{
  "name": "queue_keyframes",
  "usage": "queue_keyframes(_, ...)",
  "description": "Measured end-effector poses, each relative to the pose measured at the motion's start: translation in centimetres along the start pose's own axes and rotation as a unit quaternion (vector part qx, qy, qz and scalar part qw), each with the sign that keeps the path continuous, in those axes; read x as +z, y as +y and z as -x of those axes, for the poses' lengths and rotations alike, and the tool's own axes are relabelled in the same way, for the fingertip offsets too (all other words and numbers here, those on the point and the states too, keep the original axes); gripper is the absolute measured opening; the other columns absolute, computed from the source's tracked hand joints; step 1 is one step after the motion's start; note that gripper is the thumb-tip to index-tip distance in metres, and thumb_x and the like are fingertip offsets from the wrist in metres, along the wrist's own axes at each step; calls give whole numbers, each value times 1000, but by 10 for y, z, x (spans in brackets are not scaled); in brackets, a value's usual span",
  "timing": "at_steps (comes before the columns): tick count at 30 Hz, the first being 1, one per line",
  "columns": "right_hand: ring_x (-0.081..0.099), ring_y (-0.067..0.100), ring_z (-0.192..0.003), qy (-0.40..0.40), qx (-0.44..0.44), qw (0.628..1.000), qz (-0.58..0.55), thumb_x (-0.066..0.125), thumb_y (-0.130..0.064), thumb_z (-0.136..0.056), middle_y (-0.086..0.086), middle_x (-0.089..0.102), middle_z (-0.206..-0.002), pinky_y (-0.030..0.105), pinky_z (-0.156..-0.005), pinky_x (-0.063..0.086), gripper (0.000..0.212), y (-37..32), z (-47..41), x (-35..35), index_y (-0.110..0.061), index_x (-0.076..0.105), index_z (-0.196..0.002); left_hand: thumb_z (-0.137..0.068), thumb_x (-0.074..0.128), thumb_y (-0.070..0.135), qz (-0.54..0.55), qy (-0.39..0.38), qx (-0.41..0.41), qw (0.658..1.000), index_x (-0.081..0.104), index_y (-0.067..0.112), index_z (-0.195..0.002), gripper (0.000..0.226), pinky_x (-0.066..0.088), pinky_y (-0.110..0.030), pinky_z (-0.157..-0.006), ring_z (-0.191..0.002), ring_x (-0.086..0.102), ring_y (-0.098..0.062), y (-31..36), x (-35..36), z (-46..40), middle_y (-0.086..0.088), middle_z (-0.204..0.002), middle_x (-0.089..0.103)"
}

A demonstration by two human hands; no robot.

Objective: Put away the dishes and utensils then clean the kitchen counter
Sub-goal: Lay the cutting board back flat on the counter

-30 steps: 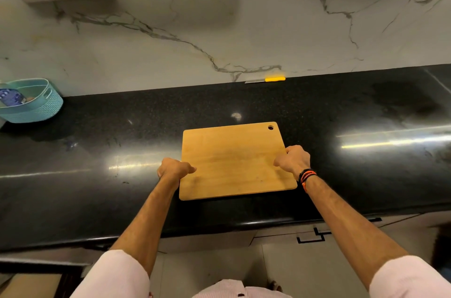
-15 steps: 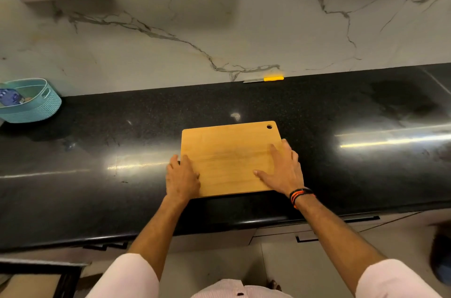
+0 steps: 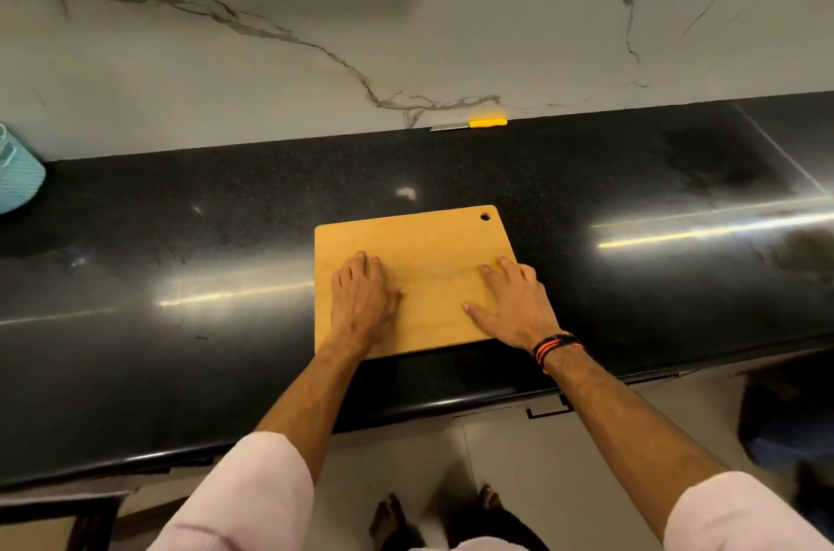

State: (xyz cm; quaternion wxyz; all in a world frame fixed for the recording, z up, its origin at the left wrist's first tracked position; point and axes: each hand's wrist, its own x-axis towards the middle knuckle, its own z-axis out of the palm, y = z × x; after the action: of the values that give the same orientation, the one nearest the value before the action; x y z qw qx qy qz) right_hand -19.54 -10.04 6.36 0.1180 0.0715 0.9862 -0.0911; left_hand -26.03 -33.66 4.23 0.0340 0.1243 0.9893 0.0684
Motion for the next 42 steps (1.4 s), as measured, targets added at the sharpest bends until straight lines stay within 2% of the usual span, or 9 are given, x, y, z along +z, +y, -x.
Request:
queue_keyframes(4, 42, 28, -128, 23, 7, 1000, -2, 52, -65, -87, 5, 41, -145, 45, -107, 38, 73, 3, -23, -14, -23, 39, -146, -97, 36, 56, 6, -20, 34, 999, 35, 11, -142, 64, 23, -47, -115, -140, 27, -35, 23, 4, -24, -19, -156, 23)
queue_keyframes(8, 48, 27, -126, 35, 10, 999, -39, 61, -53, -88, 7, 49, -138, 44, -105, 42, 68, 8, -71, -31, -17, 41, -143, -97, 25, 62, 12, -20, 33, 999, 26, 11, -150, 74, 16, -49, -119, -145, 18, -34, 31, 11, -47, -17, -160, 15)
queue_keyframes(11, 52, 27, -123, 46, -8, 997, -64, 64, -40, -88, 7, 55, -131, 43, -103, 44, 56, 14, -120, -43, -16, 48, -136, -94, 20, 65, 27, 15, 26, 999, 29, 13, -150, 77, 15, -51, -119, -145, 21, -32, 31, 17, -50, -14, -160, 19)
queue_keyframes(14, 56, 31, -119, 75, -27, 993, -86, 66, -34, -86, 12, 60, -125, 44, -99, 47, 50, 19, -176, -50, -12, 54, -129, -92, 29, 65, 49, 56, 22, 997, 37, 15, -145, 73, 18, -49, -117, -142, 27, -29, 32, 18, -51, -10, -156, 27)
queue_keyframes(22, 44, 38, -131, 70, -37, 996, 26, 60, -20, -94, 19, 42, -145, 50, -105, 40, 55, 25, -315, -86, -6, 40, -144, -88, 42, 63, 62, 66, 7, 996, 44, 14, -142, 72, 19, -48, -117, -143, 29, -27, 34, 13, -55, -9, -155, 31)
queue_keyframes(26, 47, 42, -126, 47, -45, 996, 64, 60, -10, -91, 19, 40, -144, 52, -103, 44, 54, 29, -356, -89, -2, 40, -141, -88, 45, 63, 65, 66, 7, 996, 44, 14, -143, 73, 19, -48, -117, -144, 28, -26, 33, 12, -55, -8, -156, 30)
queue_keyframes(32, 46, 41, -121, 93, -48, 987, 120, 63, -12, -91, 22, 44, -134, 52, -96, 46, 48, 28, -381, -91, -4, 48, -136, -87, 45, 63, 67, 59, 3, 996, 44, 15, -144, 74, 19, -48, -117, -146, 25, -25, 33, 13, -55, -7, -157, 29)
queue_keyframes(35, 45, 41, -121, 93, -45, 989, 109, 60, -9, -92, 23, 44, -132, 54, -96, 45, 41, 29, -385, -89, -3, 50, -131, -87, 45, 64, 68, 56, 2, 996, 44, 15, -144, 75, 20, -48, -118, -147, 24, -24, 33, 13, -55, -7, -157, 29)
queue_keyframes(42, 45, 39, -122, 76, -40, 994, 71, 65, -9, -88, 20, 46, -133, 55, -100, 43, 46, 31, -385, -89, -6, 50, -131, -88, 44, 65, 63, 50, -1, 997, 42, 15, -146, 76, 20, -48, -117, -147, 22, -23, 33, 14, -55, -6, -158, 27)
